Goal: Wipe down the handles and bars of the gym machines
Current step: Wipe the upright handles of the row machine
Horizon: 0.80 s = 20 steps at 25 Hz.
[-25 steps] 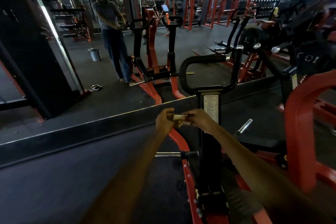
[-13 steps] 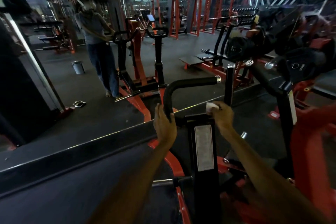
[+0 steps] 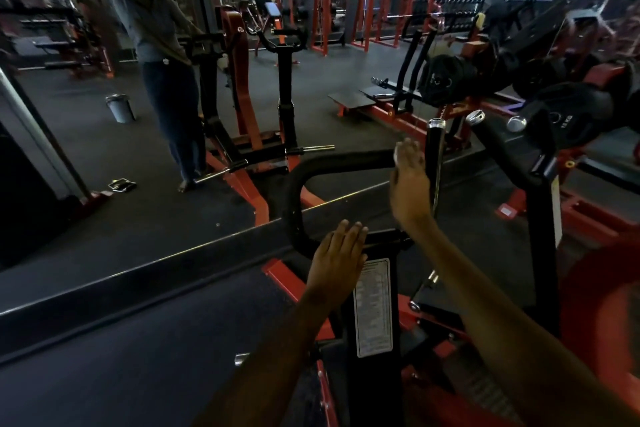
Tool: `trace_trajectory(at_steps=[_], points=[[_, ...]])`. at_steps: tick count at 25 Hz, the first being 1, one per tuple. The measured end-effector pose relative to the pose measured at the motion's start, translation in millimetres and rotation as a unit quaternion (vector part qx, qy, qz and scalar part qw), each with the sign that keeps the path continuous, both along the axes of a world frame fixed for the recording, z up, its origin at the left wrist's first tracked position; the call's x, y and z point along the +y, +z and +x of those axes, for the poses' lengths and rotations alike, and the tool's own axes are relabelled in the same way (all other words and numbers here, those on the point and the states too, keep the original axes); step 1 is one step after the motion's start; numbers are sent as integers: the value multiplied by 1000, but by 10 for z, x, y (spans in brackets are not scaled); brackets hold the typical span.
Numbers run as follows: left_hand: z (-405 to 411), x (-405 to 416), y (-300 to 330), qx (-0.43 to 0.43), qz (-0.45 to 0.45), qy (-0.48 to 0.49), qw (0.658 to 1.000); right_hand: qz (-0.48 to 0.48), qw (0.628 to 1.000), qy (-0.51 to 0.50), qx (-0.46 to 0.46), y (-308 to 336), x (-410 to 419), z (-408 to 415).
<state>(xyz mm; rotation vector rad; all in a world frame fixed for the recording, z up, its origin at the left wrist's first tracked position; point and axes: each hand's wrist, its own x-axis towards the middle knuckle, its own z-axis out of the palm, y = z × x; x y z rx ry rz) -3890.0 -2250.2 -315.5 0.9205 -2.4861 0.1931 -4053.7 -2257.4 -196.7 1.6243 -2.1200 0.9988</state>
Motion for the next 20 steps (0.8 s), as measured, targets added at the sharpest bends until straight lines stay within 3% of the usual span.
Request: trace_trajectory(at_steps=[3,5,7,9,11,13,14,17,20], points=[[-55,38,-74,20,-29,17,999,36,991,84,99,-39,-113,554],[-39,14,-89,12,-78,17,997,64,952,184,235,33,-212,738],[-19,12,-109,20,-94,21,995,18,907,240,347,64,-297,473],[-31,20,-120,35,-82,19,996,7,923,213,320,2,-254,4],[-28,46,-118,40,-59,22,997,21,980,124,153,-37,-56,-392],[-23,45,-109,31,-58,27,997,37,999,1,0,37,2,-433],[-25,49,-105,30,-60,29,997,36,998,-28,-35,151,-42,-305],[-25,72,-59,11,-50,38,998,77,995,60,-8,478,-222,406],[35,109,10,-27,-37,37,998,122,966,206,99,458,-181,911]])
